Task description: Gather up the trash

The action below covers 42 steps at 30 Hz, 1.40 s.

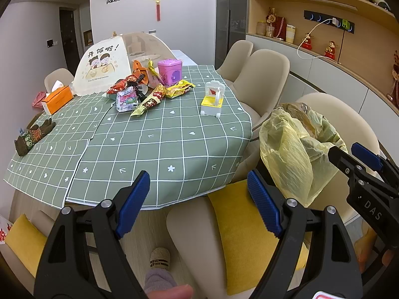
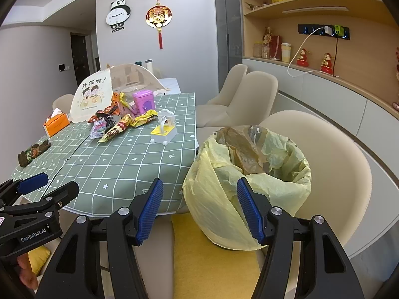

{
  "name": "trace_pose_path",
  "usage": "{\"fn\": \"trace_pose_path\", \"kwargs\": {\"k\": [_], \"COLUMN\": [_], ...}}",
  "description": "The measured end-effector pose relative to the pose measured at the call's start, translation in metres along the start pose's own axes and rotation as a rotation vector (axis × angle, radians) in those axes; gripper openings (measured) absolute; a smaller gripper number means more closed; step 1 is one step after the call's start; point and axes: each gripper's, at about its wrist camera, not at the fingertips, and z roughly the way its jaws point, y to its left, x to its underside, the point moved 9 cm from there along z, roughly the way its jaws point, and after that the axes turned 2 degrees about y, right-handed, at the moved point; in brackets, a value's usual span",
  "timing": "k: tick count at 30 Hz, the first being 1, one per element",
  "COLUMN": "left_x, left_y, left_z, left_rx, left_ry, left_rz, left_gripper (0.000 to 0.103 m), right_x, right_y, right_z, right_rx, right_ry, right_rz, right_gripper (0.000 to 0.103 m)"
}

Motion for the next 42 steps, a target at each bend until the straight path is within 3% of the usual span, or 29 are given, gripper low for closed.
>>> {"fn": "trace_pose_path", "kwargs": {"k": [35, 42], "left_x": [0.0, -0.009], "left_y": [-0.004, 0.005], "left_z": [-0.001, 0.014], "left_rx": [0.014, 0.091], "left_ry": [0.001, 0.023], "left_rz": [-0.003, -0.026], "left_gripper": [0.077, 0.077], "right_x": [0.005, -0.001], "right_y": [-0.002, 0.0], "right_z": [-0.002, 0.006], "right_rx": [0.01, 0.043], "right_ry": [0.008, 0.026], "right_rz": [0.002, -0.001], "right_gripper": [0.058, 0.058]}}
